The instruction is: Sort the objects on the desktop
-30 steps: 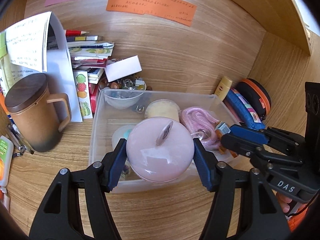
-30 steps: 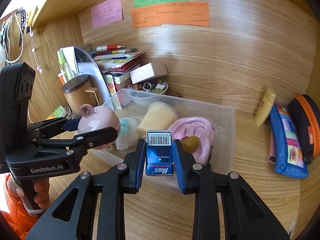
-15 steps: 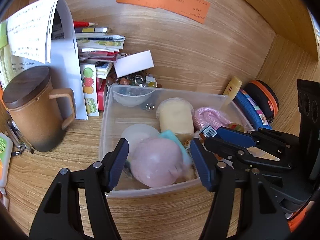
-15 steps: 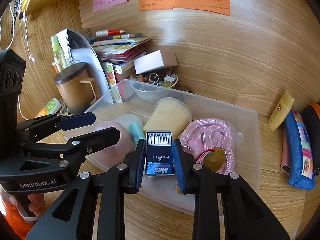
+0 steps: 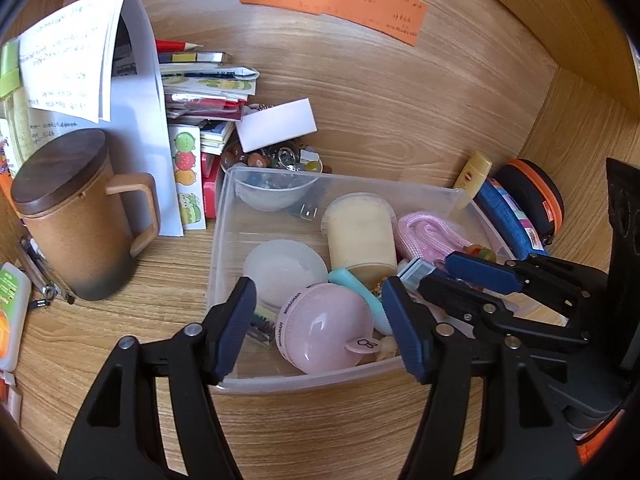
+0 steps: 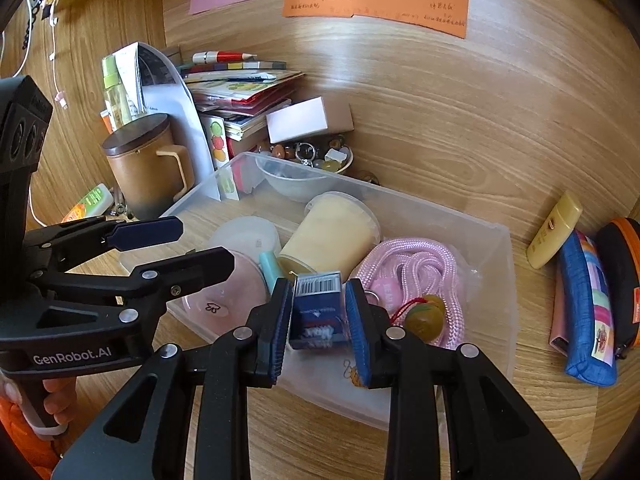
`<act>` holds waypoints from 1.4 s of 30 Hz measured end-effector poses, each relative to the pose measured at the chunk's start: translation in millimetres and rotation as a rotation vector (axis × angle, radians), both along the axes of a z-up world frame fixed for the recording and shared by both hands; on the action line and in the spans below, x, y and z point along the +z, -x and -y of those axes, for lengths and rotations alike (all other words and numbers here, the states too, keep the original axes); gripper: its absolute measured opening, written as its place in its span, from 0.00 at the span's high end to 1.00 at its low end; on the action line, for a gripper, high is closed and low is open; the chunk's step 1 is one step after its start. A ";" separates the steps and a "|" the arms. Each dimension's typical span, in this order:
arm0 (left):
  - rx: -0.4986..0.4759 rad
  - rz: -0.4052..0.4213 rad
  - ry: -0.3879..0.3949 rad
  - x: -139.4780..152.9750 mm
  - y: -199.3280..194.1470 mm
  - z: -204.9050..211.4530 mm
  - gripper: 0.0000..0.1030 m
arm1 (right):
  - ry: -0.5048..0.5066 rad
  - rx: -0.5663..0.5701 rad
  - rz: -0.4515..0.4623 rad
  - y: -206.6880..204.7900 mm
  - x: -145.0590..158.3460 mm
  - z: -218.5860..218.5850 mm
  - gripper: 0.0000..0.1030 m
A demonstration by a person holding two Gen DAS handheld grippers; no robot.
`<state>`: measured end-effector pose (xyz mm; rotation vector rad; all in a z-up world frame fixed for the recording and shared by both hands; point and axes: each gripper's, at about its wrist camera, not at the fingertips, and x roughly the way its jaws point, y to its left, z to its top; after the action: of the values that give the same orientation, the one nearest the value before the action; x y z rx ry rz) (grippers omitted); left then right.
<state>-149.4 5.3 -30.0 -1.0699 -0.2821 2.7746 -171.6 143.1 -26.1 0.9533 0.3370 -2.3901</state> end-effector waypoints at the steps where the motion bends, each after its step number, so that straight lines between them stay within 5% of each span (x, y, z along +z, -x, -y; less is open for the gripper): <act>1: 0.003 -0.006 -0.001 1.3 -1.5 0.5 0.32 | 0.004 -0.004 -0.007 -1.2 2.1 -1.7 0.69; 17: 0.039 -0.046 0.046 17.9 -19.5 -1.7 0.18 | 0.027 -0.082 -0.148 -32.5 31.9 -32.2 0.30; 26: 0.081 -0.054 0.083 28.8 -42.1 -5.8 0.06 | 0.059 -0.134 -0.171 -54.2 41.2 -58.4 0.20; 42: 0.160 -0.158 0.177 49.5 -107.2 -25.2 0.02 | 0.084 -0.166 -0.232 -117.2 48.7 -76.5 0.00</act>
<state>-42.2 30.4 19.5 -0.8914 -0.1077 3.0558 -54.4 219.6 22.6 0.6904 0.2477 -2.6519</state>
